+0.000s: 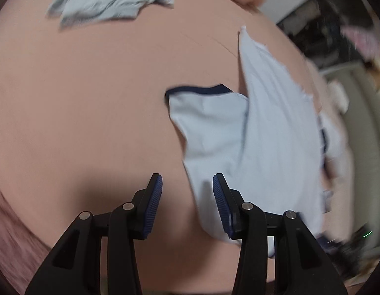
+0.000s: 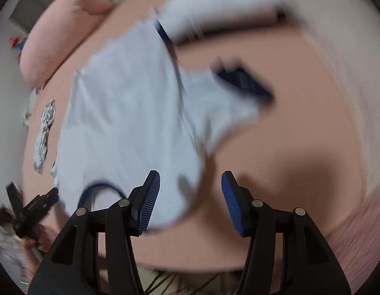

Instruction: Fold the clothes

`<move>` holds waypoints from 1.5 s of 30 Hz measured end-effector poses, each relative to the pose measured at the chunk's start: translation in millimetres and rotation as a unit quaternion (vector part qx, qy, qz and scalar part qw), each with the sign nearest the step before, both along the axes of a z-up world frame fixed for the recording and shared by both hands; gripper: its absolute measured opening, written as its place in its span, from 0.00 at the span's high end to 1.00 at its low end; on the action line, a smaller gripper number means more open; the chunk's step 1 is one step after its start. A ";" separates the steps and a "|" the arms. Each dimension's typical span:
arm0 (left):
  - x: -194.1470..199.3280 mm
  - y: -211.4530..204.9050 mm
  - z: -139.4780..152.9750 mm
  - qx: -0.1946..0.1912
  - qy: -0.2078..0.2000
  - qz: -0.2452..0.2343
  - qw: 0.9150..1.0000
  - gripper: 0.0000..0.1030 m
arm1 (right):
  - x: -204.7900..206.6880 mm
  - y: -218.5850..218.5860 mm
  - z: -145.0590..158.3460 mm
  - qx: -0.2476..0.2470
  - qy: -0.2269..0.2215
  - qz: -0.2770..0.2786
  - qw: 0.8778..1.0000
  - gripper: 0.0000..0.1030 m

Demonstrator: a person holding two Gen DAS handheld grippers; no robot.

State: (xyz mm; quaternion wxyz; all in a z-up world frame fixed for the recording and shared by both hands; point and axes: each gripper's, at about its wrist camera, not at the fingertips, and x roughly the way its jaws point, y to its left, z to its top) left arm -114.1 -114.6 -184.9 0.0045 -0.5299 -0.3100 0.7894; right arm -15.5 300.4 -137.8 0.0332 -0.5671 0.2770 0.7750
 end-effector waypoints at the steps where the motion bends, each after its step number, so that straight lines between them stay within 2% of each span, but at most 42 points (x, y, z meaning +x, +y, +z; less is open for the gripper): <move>1: 7.7 -0.2 -0.2 0.015 -0.006 0.003 1.000 0.56 | 5.7 1.9 -7.4 -0.021 -0.004 -0.009 1.000 0.48; 5: 22.2 11.0 -11.7 0.060 -0.015 -0.008 0.998 0.56 | 21.7 7.6 -29.8 -0.064 0.003 -0.052 0.997 0.48; 9: 25.7 18.4 -20.6 0.111 -0.010 -0.014 0.994 0.56 | 16.9 4.4 -26.7 -0.068 0.023 -0.052 0.996 0.40; 12: 24.0 31.0 -21.5 0.108 -0.004 -0.030 0.994 0.56 | 12.6 -2.7 -24.5 -0.070 0.034 -0.042 0.996 0.40; 15: 13.3 36.9 -22.4 0.088 0.015 -0.027 0.996 0.56 | 5.5 -10.8 -26.8 -0.065 0.040 -0.032 0.997 0.40; 18: -4.4 46.0 -19.9 0.071 0.019 -0.026 0.997 0.59 | -10.7 -19.9 -31.5 -0.018 0.049 -0.016 0.999 0.40; 20: -9.1 52.7 -15.4 0.052 0.021 -0.035 0.998 0.76 | -15.1 -29.7 -30.7 0.017 0.051 0.000 0.999 0.38; 21: -8.3 56.3 -15.0 0.048 0.019 -0.048 0.998 0.84 | -16.3 -35.2 -29.7 0.034 0.051 0.009 0.998 0.40; 23: -3.8 57.2 -12.0 0.034 0.019 -0.060 0.997 0.89 | -18.3 -45.1 -28.3 0.054 0.052 0.031 0.997 0.62; 24: -1.1 54.2 -8.4 0.030 0.021 -0.066 0.997 0.91 | -18.8 -48.9 -28.4 0.043 0.052 0.048 0.997 0.82; 25: 1.6 51.2 -4.7 0.026 0.022 -0.071 0.997 0.92 | -18.8 -51.4 -27.7 0.033 0.051 0.059 0.996 0.88; 27: 4.8 45.0 3.7 0.014 0.022 -0.084 0.996 0.94 | -16.5 -51.7 -23.5 0.032 0.050 0.064 0.996 0.93; 30: 8.2 34.3 17.4 0.005 0.024 -0.104 0.994 0.95 | -5.2 -43.8 -10.1 0.019 0.060 0.049 0.997 0.95; 35: 16.3 23.7 34.7 -0.012 0.029 -0.122 0.992 0.95 | 16.9 -38.1 11.1 -0.009 0.073 0.036 0.997 0.95; 37: 20.8 19.4 29.6 -0.011 0.025 -0.125 0.992 0.95 | 17.8 -40.1 12.1 -0.017 0.070 0.032 0.997 0.95; 39: 22.5 7.4 9.4 0.028 0.006 -0.104 0.994 0.93 | 16.3 -43.2 -0.6 -0.016 0.051 0.033 0.998 0.92; 40: 23.0 1.2 -0.5 0.054 -0.002 -0.094 0.994 0.90 | 16.4 -44.0 -7.6 -0.016 0.040 0.034 0.998 0.89; 41: 24.8 -4.8 -11.9 0.084 -0.015 -0.079 0.993 0.87 | 16.5 -44.1 -16.0 -0.026 0.028 0.033 0.999 0.81; 42: 25.7 -6.4 -18.8 0.100 -0.023 -0.074 0.992 0.80 | 16.6 -43.8 -25.6 -0.045 0.016 0.031 0.998 0.64; 45: 32.9 5.1 -20.7 0.124 -0.006 -0.083 0.989 0.73 | 16.5 -45.6 -33.8 -0.056 0.027 0.028 0.998 0.57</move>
